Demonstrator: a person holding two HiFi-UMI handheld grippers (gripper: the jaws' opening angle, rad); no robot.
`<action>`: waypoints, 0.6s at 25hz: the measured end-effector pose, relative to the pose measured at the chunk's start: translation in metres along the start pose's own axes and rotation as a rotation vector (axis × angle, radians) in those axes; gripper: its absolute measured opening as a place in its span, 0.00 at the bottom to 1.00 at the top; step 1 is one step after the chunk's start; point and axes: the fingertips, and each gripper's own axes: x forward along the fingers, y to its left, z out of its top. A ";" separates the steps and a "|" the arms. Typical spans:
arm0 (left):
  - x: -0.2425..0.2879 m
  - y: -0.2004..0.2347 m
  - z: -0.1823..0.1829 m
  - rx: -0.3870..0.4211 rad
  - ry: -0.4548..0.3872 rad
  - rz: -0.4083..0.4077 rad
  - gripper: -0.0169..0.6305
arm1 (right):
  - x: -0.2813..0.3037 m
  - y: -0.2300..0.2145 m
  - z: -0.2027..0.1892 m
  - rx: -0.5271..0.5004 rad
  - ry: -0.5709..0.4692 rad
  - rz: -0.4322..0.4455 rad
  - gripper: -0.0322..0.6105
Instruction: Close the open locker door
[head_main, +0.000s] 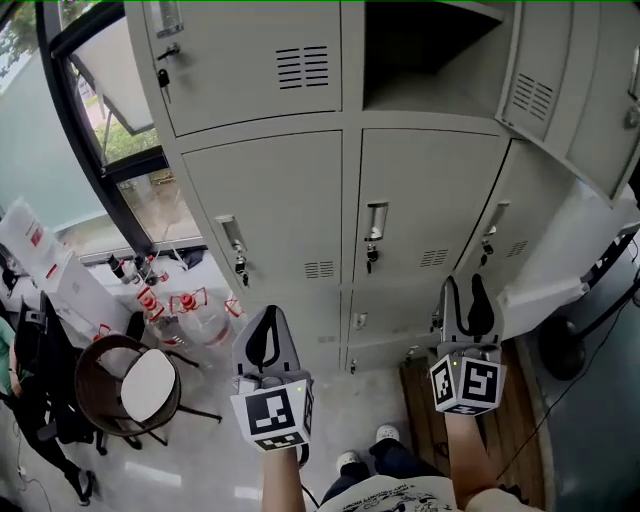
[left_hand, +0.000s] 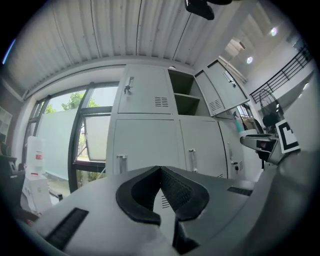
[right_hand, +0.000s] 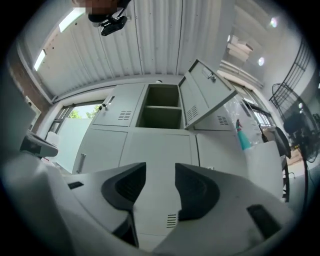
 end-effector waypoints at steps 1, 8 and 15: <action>0.007 -0.011 0.004 -0.001 -0.005 -0.021 0.03 | -0.001 -0.012 0.005 0.001 -0.009 -0.018 0.34; 0.042 -0.099 0.031 0.001 -0.056 -0.164 0.03 | -0.003 -0.097 0.050 -0.021 -0.105 -0.121 0.33; 0.071 -0.176 0.054 0.003 -0.090 -0.272 0.03 | 0.002 -0.168 0.101 -0.051 -0.208 -0.176 0.33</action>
